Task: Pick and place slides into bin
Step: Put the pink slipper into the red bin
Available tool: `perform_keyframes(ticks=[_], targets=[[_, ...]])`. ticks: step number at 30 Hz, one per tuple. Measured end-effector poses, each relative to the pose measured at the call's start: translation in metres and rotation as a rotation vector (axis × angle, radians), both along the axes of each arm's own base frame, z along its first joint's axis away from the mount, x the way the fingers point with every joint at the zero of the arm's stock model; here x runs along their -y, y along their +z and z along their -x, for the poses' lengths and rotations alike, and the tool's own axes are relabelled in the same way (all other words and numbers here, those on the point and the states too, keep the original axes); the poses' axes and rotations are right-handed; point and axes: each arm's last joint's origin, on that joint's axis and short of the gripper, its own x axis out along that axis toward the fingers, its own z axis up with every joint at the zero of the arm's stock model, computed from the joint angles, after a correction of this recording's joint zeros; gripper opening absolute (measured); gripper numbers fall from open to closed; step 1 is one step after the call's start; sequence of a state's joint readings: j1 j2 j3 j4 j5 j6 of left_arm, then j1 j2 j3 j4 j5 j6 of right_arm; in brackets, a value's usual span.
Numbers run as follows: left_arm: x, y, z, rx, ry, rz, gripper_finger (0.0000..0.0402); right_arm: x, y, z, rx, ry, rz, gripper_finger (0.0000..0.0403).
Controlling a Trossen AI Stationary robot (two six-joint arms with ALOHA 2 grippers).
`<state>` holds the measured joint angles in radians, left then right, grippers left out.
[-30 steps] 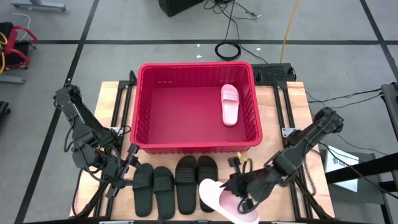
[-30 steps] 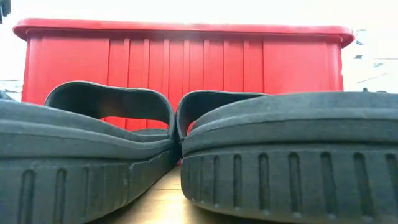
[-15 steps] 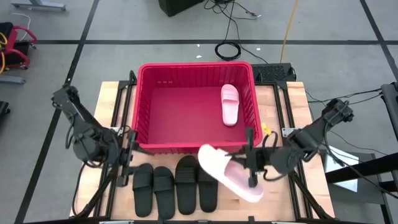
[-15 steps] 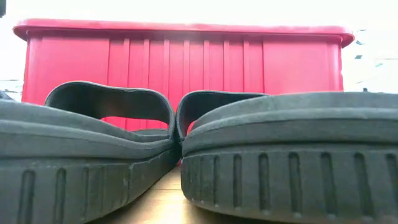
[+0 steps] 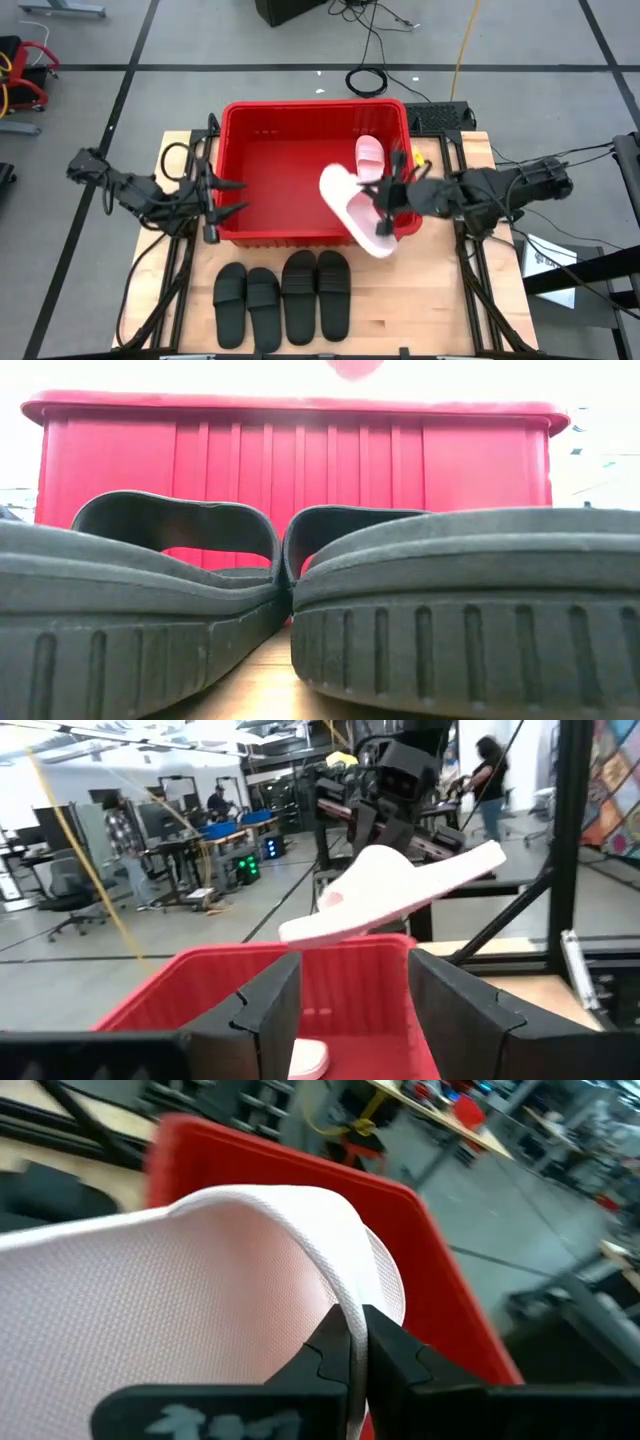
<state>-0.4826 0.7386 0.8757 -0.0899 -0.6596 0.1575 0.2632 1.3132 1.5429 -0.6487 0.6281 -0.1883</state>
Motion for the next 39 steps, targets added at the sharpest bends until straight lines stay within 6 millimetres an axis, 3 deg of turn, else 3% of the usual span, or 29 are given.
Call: perform_keyframes(ticks=[9,15,20,28,39], targets=[[-0.026,-0.003,-0.002,-0.031,0.135,-0.003,0.0189,0.06,0.0,-0.005,-0.032,-0.192,0.055,0.0002],[-0.041,-0.003,-0.005,-0.042,0.202,-0.015,0.0189,0.096,-0.003,-0.011,-0.038,-0.17,0.002,0.0002],[-0.057,-0.003,-0.005,-0.038,0.297,-0.002,0.0189,0.124,-0.02,-0.025,-0.127,-0.241,0.02,0.0002],[-0.079,-0.006,-0.006,-0.054,0.309,0.036,0.0189,0.159,-0.062,-0.056,-0.282,-0.305,0.024,0.0002],[-0.098,-0.008,-0.002,-0.074,0.345,0.051,0.0189,0.18,-0.097,-0.078,-0.377,-0.335,0.012,0.0002]])
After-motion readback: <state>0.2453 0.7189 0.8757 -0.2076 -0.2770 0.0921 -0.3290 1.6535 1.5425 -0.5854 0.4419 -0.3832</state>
